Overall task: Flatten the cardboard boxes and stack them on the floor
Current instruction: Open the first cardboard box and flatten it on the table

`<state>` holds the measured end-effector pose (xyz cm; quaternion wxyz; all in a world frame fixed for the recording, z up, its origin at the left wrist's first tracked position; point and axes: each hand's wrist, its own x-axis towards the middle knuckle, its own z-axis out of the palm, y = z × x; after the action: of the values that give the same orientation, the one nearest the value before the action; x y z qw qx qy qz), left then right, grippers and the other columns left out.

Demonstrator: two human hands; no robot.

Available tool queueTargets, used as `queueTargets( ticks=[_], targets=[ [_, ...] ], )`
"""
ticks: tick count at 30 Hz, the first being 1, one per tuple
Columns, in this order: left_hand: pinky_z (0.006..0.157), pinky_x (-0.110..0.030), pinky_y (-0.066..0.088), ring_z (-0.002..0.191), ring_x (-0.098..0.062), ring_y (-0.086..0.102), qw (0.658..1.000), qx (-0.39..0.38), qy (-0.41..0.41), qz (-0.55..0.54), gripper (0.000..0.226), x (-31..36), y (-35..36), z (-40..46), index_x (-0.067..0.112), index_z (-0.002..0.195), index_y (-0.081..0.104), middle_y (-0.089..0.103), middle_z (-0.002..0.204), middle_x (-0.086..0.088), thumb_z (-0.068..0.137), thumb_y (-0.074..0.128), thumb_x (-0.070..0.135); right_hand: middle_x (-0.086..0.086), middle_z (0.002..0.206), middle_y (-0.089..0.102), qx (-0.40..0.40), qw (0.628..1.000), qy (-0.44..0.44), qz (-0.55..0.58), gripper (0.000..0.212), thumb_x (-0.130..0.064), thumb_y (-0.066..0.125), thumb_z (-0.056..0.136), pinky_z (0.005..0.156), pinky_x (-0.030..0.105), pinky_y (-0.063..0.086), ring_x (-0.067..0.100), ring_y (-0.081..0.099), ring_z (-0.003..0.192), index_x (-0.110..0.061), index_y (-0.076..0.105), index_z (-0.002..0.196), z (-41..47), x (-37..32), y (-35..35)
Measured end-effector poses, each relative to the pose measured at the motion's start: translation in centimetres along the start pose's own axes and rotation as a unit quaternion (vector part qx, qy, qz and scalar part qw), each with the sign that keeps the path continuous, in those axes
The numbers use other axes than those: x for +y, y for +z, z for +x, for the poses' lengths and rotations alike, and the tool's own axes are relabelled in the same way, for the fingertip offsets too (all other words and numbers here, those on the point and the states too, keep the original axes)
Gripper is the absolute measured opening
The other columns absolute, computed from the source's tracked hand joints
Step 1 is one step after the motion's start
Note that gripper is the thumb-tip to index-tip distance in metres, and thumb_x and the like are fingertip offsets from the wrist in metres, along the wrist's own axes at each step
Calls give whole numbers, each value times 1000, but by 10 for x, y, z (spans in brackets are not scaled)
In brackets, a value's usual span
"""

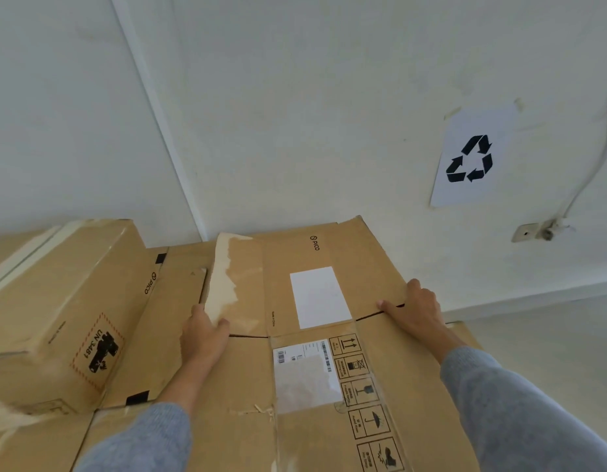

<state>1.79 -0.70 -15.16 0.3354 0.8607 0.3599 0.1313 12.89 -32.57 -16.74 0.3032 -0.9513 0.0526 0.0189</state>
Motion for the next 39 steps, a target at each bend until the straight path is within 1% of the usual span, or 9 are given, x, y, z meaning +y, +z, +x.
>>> queueTargets(
  ticks=[3,7,13,22,26,29,32,36,39],
  targets=[
    [82,-39,49,98,-35,58,999,10,23,-42,44,5,-2,-7,3,129,46,62,114,-19,87,55,9,15,107,59,19,1000,-18,-7,48,-42,64,81,67,33,44,25,53,83,-6,43,105,1,3,-7],
    [86,-39,51,99,-34,60,996,18,49,-77,36,24,5,-23,4,122,53,64,112,-17,86,55,6,15,113,55,47,998,-24,-16,49,-38,59,86,72,34,42,31,57,96,-3,45,117,0,13,-27],
    [81,-39,50,98,-37,60,994,33,67,-75,43,91,44,-60,4,126,50,64,112,-19,85,56,10,15,115,55,72,997,-42,-8,44,-31,58,88,76,35,44,30,57,100,-3,45,119,19,59,-92],
    [74,-37,44,100,-41,58,990,69,94,-76,39,210,151,-149,1,121,48,61,113,-23,85,56,10,16,114,55,94,993,-68,-18,31,-17,52,90,73,32,40,30,55,98,-4,46,118,70,179,-208],
    [72,-36,41,101,-41,58,990,61,94,-81,39,248,199,-183,0,123,46,60,115,-24,85,53,6,17,109,55,80,995,-63,-4,30,-7,46,87,72,33,40,25,48,84,-4,47,117,89,228,-238],
    [74,-34,39,106,-40,57,991,54,93,-78,44,268,232,-194,0,129,44,59,119,-23,86,51,3,18,109,55,50,997,-61,8,35,-6,46,85,73,33,40,24,45,84,-5,46,120,109,257,-247],
    [78,-37,43,107,-39,56,993,39,84,-74,45,278,264,-198,0,130,44,58,119,-23,85,49,1,18,110,56,23,998,-44,24,35,-7,47,84,74,34,42,26,49,87,-5,47,119,128,282,-245],
    [78,-40,45,103,-40,57,994,16,72,-77,47,277,324,-192,-1,131,43,59,116,-25,84,48,0,17,114,57,-11,999,-15,47,37,-5,48,83,83,40,47,32,55,101,-3,46,120,160,317,-226],
    [76,-38,46,101,-38,59,996,3,59,-68,45,264,379,-192,-2,130,43,60,114,-24,85,48,-3,17,114,56,-34,998,1,59,41,0,48,84,76,34,43,27,51,93,-1,42,124,182,350,-196]
  ],
)
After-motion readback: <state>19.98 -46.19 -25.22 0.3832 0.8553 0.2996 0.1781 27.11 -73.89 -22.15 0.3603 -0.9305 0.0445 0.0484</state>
